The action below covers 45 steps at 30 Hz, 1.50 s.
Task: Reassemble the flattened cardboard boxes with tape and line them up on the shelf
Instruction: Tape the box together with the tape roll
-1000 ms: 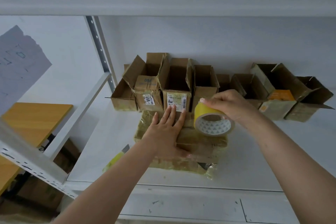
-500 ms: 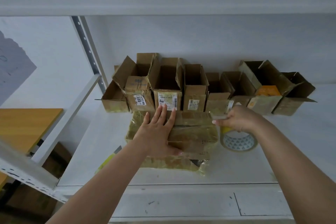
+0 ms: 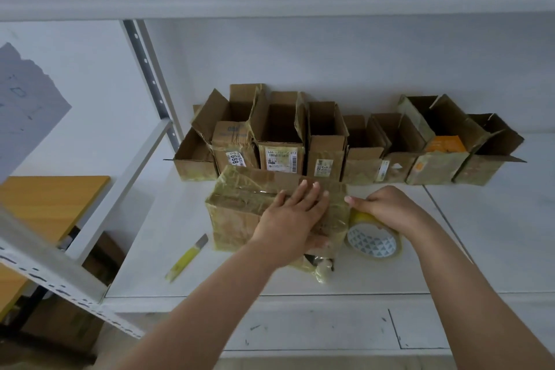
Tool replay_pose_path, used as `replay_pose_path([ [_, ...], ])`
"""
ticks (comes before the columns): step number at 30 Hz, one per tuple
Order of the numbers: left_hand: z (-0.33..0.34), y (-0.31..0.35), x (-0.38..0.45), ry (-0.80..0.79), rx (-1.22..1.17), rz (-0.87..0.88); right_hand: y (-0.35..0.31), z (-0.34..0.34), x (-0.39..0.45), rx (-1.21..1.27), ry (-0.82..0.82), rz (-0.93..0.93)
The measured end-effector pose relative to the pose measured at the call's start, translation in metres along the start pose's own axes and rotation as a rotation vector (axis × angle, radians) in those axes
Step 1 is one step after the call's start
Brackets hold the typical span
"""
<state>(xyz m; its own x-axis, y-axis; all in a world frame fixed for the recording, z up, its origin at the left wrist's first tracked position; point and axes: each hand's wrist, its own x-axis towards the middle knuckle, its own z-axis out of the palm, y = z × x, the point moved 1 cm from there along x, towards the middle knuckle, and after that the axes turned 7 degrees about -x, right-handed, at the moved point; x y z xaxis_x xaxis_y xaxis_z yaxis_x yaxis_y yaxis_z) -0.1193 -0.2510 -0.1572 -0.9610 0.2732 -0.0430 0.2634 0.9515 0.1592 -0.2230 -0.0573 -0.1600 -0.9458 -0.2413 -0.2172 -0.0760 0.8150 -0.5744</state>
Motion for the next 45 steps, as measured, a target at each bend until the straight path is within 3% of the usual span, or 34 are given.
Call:
replay_pose_path([
  [5,0.006,-0.002,0.004,0.044,0.008,-0.053,-0.003,0.003,-0.005,-0.008,0.030,0.000],
  [8,0.006,-0.001,-0.004,0.137,-0.046,0.010,-0.004,0.002,-0.008,-0.032,0.061,-0.005],
  [11,0.001,-0.013,-0.029,0.533,-0.465,0.043,-0.004,0.002,-0.009,-0.051,0.099,-0.013],
  [13,0.005,-0.038,-0.053,0.915,-0.606,-0.134,-0.004,0.003,-0.010,-0.042,0.109,-0.011],
  [15,0.019,-0.067,-0.078,1.104,-0.601,-0.442,-0.005,0.005,-0.010,-0.043,0.116,-0.014],
  [16,0.027,-0.082,-0.087,1.086,-0.578,-0.596,-0.004,0.006,-0.009,-0.042,0.126,-0.021],
  [17,0.037,-0.095,-0.093,0.972,-0.558,-0.741,-0.004,0.006,-0.009,-0.039,0.137,-0.026],
  [19,0.060,-0.114,-0.100,0.551,-0.493,-0.956,-0.004,0.007,-0.010,-0.032,0.145,-0.022],
  [21,0.080,-0.120,-0.105,0.197,-0.418,-1.027,-0.004,0.008,-0.009,-0.037,0.142,-0.021],
  [22,0.085,-0.122,-0.106,0.132,-0.363,-1.031,-0.005,0.008,-0.010,-0.041,0.143,-0.018],
  [26,0.083,-0.125,-0.107,0.097,-0.108,-1.000,-0.006,0.011,-0.011,-0.043,0.150,0.000],
  [29,0.071,-0.130,-0.111,0.156,-0.241,-1.046,-0.008,0.012,-0.013,-0.029,0.156,0.018],
  [32,0.053,-0.133,-0.118,0.572,-0.534,-1.028,-0.007,0.014,-0.014,-0.029,0.152,0.023],
  [34,0.027,-0.118,-0.112,0.870,-0.588,-0.865,-0.007,0.014,-0.013,-0.023,0.146,0.022],
  [36,-0.005,-0.092,-0.093,1.001,-0.626,-0.616,-0.007,0.014,-0.011,-0.031,0.133,0.014],
  [38,-0.031,-0.061,-0.064,0.894,-0.661,-0.364,-0.008,0.013,-0.011,-0.030,0.116,-0.002],
  [40,-0.045,-0.029,-0.033,0.673,-0.701,-0.172,-0.006,0.011,-0.012,-0.019,0.082,0.004],
  [42,-0.048,-0.002,-0.003,0.471,-0.786,-0.093,-0.003,0.008,-0.014,0.065,0.016,0.049],
  [45,-0.040,0.017,0.034,0.248,-0.896,-0.109,0.002,-0.002,-0.016,0.292,-0.129,0.059],
])
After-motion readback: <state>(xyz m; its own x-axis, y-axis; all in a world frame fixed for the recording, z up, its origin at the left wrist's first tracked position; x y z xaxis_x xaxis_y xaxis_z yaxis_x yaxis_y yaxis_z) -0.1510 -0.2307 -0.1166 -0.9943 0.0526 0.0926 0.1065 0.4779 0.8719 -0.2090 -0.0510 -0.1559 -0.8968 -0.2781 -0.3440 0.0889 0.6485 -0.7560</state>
